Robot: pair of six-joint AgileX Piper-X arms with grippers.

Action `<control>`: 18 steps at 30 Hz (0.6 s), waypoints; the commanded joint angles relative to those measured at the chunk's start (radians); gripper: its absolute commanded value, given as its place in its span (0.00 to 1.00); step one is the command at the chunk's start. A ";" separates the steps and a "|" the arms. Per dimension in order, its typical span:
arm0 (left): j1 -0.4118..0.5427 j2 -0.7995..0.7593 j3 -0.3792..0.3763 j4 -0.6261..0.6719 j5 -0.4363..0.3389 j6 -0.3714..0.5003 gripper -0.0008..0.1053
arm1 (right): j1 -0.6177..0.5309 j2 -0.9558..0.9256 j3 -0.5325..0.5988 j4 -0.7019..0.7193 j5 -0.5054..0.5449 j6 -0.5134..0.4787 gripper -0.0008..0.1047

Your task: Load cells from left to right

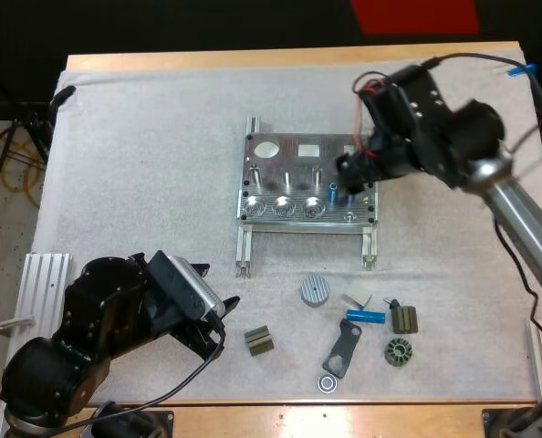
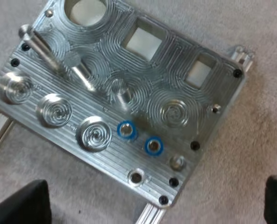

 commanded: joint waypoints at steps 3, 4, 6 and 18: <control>0.000 -0.001 -0.005 -0.002 0.002 0.001 0.57 | 0.003 -0.088 0.070 -0.007 -0.008 0.005 0.85; 0.000 -0.001 -0.005 -0.002 0.002 0.001 0.57 | 0.003 -0.117 0.095 -0.007 -0.008 0.005 0.85; 0.000 -0.001 -0.005 -0.002 0.002 0.001 0.57 | 0.003 -0.172 0.142 -0.007 -0.008 0.019 0.85; 0.000 0.001 -0.005 -0.023 0.002 0.002 0.57 | 0.003 -0.545 0.422 -0.007 -0.008 0.057 0.85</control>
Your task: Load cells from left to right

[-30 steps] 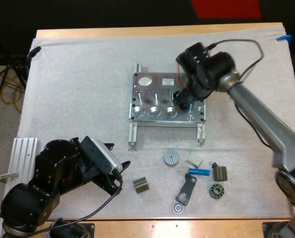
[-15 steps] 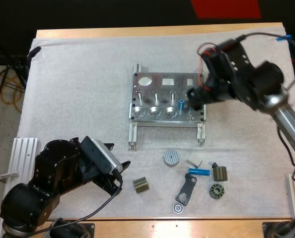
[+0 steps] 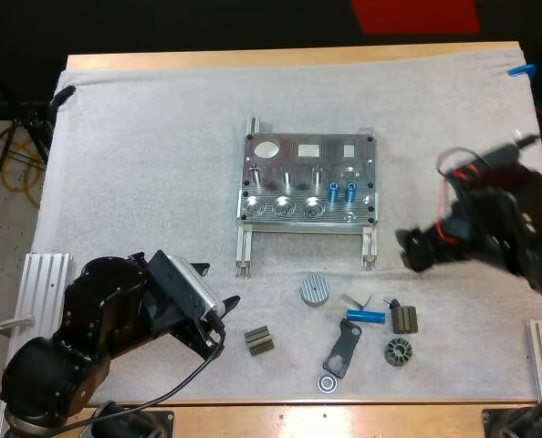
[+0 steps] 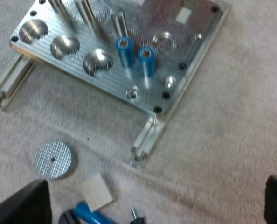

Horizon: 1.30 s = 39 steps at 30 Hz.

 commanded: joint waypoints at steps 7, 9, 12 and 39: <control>0.000 0.005 -0.005 -0.134 0.012 0.002 0.57 | 0.003 -0.201 0.092 -0.001 -0.007 0.013 0.85; 0.000 0.012 -0.005 -0.165 0.037 0.004 0.57 | 0.003 -0.245 0.102 0.006 -0.018 0.018 0.85; -0.006 0.044 -0.005 -0.212 0.087 0.004 0.57 | 0.003 -0.323 0.130 0.015 -0.126 0.018 0.85; -0.353 0.826 -0.245 -0.139 -0.036 0.473 0.38 | 0.001 -0.652 0.286 0.142 -0.201 0.087 0.85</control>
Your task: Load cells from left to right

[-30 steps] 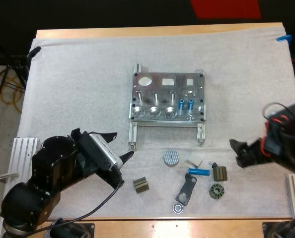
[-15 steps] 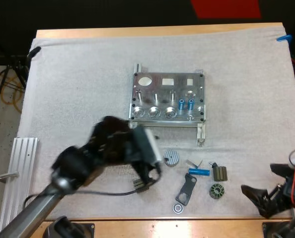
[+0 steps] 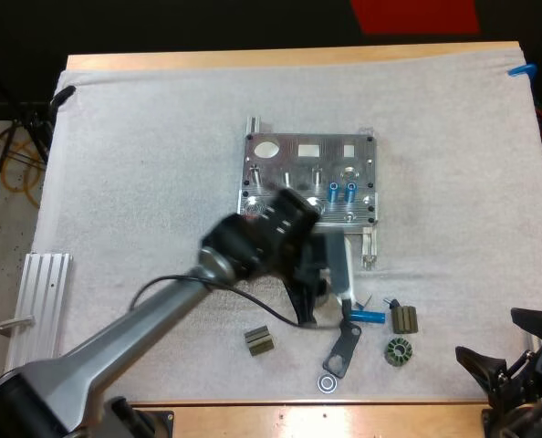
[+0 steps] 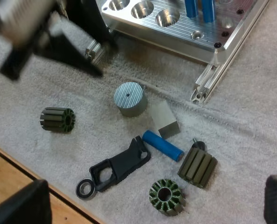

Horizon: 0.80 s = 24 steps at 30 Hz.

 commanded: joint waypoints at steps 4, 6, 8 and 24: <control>-0.086 0.060 -0.009 0.005 -0.137 0.052 0.38 | 0.001 -0.005 -0.002 -0.004 -0.001 0.004 0.85; -0.111 0.092 -0.009 0.005 -0.164 0.052 0.38 | 0.001 -0.005 -0.002 -0.004 -0.001 0.004 0.85; -0.127 0.120 -0.009 0.005 -0.178 0.052 0.38 | 0.001 -0.005 -0.002 -0.004 -0.001 0.004 0.85; -0.141 0.227 -0.035 -0.014 -0.130 -0.069 0.23 | 0.001 -0.005 -0.002 -0.004 -0.001 0.004 0.85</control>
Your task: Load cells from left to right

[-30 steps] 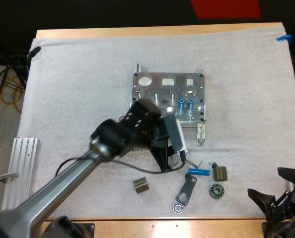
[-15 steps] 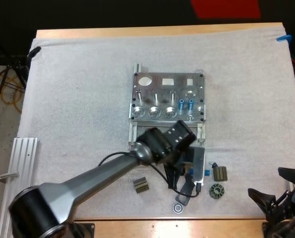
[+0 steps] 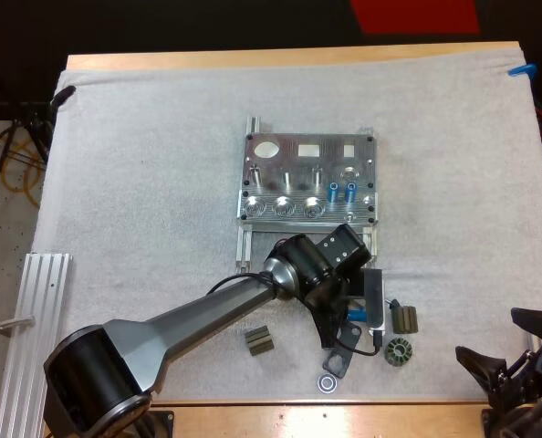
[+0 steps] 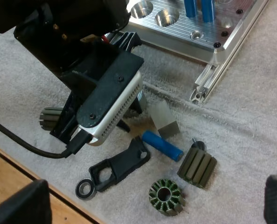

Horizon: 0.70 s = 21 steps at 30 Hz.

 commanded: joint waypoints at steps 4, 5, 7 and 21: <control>-0.004 -0.005 -0.010 0.003 0.017 -0.022 0.21 | 0.001 -0.005 -0.002 -0.004 -0.001 0.004 0.85; -0.004 -0.005 -0.010 0.001 0.020 -0.027 0.21 | 0.001 -0.005 -0.002 -0.004 -0.001 0.004 0.85; -0.004 -0.003 -0.010 -0.008 0.027 -0.038 0.21 | 0.001 -0.005 -0.002 -0.004 -0.001 0.006 0.85; -0.081 0.082 -0.045 -0.027 -0.016 -0.044 0.21 | 0.001 -0.005 -0.002 -0.004 -0.003 0.049 0.85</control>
